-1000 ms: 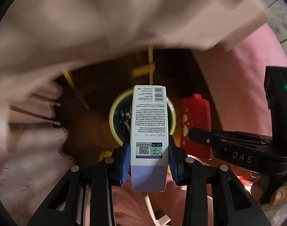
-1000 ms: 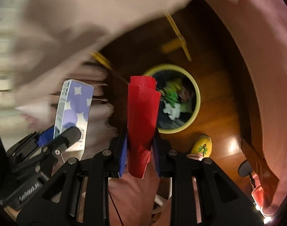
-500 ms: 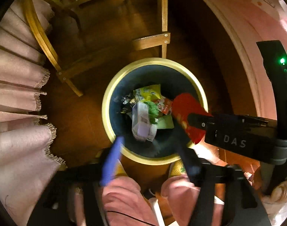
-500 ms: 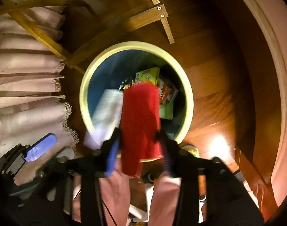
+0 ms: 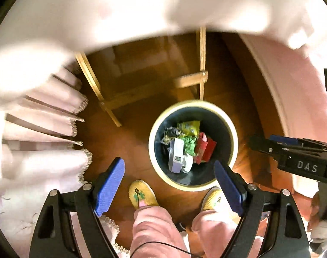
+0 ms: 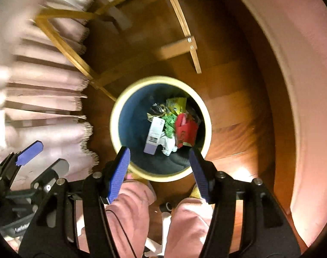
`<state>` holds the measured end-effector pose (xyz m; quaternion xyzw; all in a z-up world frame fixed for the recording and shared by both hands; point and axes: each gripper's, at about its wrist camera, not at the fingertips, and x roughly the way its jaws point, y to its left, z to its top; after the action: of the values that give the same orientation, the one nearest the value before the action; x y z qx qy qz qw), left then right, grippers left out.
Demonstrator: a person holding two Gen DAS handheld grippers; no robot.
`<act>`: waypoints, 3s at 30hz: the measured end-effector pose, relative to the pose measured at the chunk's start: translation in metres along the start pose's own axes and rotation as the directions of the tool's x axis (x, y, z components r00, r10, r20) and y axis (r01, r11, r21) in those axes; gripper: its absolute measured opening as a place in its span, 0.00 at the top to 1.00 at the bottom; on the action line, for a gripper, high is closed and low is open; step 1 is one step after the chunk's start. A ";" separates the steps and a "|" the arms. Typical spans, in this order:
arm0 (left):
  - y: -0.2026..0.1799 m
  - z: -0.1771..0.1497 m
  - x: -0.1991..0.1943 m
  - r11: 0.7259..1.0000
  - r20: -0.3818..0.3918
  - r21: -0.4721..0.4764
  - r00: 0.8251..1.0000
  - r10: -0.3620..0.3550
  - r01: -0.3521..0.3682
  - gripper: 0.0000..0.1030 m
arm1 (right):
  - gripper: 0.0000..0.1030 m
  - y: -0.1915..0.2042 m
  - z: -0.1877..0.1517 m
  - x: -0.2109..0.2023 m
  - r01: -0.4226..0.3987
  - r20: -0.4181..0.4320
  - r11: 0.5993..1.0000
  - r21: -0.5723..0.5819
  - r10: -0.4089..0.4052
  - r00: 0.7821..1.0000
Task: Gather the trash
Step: 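Raise both tools back toward the table, then grasp the purple plastic bag with the left tool while the right tool grasps the yellow paper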
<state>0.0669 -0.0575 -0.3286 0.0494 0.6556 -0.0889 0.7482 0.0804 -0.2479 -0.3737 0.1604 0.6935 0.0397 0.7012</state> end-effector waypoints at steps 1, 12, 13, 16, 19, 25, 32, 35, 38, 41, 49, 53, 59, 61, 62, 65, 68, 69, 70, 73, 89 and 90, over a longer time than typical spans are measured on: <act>0.005 -0.001 -0.014 1.000 0.018 -0.003 1.000 -0.002 0.002 0.16 | 0.47 0.002 -0.001 -0.016 -0.010 0.009 1.000 -0.002 0.010 1.000; -0.008 0.012 -0.096 0.999 0.131 -0.005 0.991 -0.031 0.032 0.16 | 0.47 0.021 -0.009 -0.097 -0.044 0.091 0.998 -0.054 0.049 0.995; -0.010 0.011 -0.098 0.999 0.131 -0.002 0.991 -0.032 0.032 0.16 | 0.47 0.023 -0.012 -0.098 -0.045 0.093 0.998 -0.051 0.050 0.994; -0.013 0.007 -0.101 0.999 0.123 0.002 0.992 -0.034 0.034 0.16 | 0.47 0.023 -0.021 -0.102 -0.049 0.083 0.999 -0.021 0.051 0.995; -0.015 0.003 -0.102 0.999 0.117 0.001 0.993 -0.033 0.033 0.16 | 0.47 0.024 -0.027 -0.111 -0.062 0.093 0.998 -0.001 0.062 0.994; -0.013 0.008 -0.153 0.999 0.120 -0.030 0.992 -0.036 0.039 0.16 | 0.47 0.038 -0.029 -0.164 -0.083 0.122 0.996 -0.029 0.085 0.989; -0.007 0.025 -0.258 0.994 0.197 -0.086 0.979 -0.043 0.060 0.16 | 0.46 0.081 -0.015 -0.269 -0.086 0.182 0.988 -0.128 0.108 0.977; 0.000 0.035 -0.307 0.991 0.251 -0.110 0.967 -0.040 0.070 0.16 | 0.45 0.101 -0.006 -0.310 -0.080 0.217 0.982 -0.171 0.117 0.969; 0.011 0.047 -0.347 0.991 0.297 -0.118 0.955 -0.026 0.063 0.16 | 0.45 0.122 0.003 -0.345 -0.069 0.247 0.975 -0.212 0.122 0.961; 0.026 0.065 -0.380 0.993 0.334 -0.114 0.942 0.002 0.038 0.16 | 0.45 0.145 0.017 -0.371 -0.063 0.275 0.969 -0.239 0.130 0.953; 0.089 0.132 -0.433 0.992 0.397 -0.120 0.918 0.017 0.033 0.16 | 0.45 0.205 0.081 -0.417 -0.006 0.366 0.969 -0.247 0.099 0.925; 0.116 0.173 -0.451 0.996 0.431 -0.086 0.902 0.018 0.021 0.16 | 0.45 0.227 0.108 -0.427 0.020 0.408 0.973 -0.230 0.078 0.910; 0.130 0.233 -0.469 1.000 0.465 -0.016 0.885 0.003 0.005 0.16 | 0.45 0.247 0.152 -0.439 0.070 0.453 0.977 -0.202 0.030 0.891; 0.130 0.255 -0.474 1.000 0.480 0.004 0.878 0.000 -0.002 0.16 | 0.45 0.247 0.169 -0.442 0.082 0.457 0.977 -0.196 0.017 0.889; 0.129 0.265 -0.476 1.000 0.484 0.011 0.875 -0.003 -0.003 0.16 | 0.45 0.246 0.177 -0.443 0.086 0.457 0.978 -0.191 0.011 0.889; 0.121 0.294 -0.477 1.000 0.495 0.010 0.869 0.004 -0.011 0.16 | 0.45 0.242 0.207 -0.446 0.098 0.455 0.977 -0.191 0.000 0.890; 0.114 0.325 -0.474 1.000 0.494 -0.006 0.870 0.007 -0.005 0.16 | 0.43 0.233 0.241 -0.442 0.105 0.444 0.975 -0.195 -0.008 0.896; 0.112 0.335 -0.472 1.000 0.493 -0.015 0.870 0.013 -0.007 0.16 | 0.42 0.230 0.254 -0.439 0.105 0.438 0.974 -0.200 -0.007 0.899; 0.107 0.347 -0.468 1.000 0.492 -0.025 0.870 0.022 -0.011 0.15 | 0.42 0.226 0.273 -0.435 0.104 0.428 0.972 -0.212 -0.003 0.904; 0.093 0.382 -0.453 0.997 0.480 -0.062 0.875 0.063 -0.038 0.15 | 0.41 0.216 0.323 -0.417 0.088 0.396 0.963 -0.253 0.021 0.918; 0.030 0.611 -0.270 0.980 0.238 -0.094 0.952 0.194 -0.177 0.14 | 0.41 0.188 0.533 -0.253 -0.086 0.130 0.933 -0.349 0.139 0.982; 0.030 0.619 -0.262 0.980 0.225 -0.091 0.955 0.192 -0.176 0.14 | 0.41 0.188 0.536 -0.245 -0.087 0.118 0.932 -0.352 0.136 0.984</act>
<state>0.6422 -0.1284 0.0129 0.0734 0.5588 -0.0012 0.8261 0.6309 -0.2295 -0.0933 0.0767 0.6142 0.1891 0.7623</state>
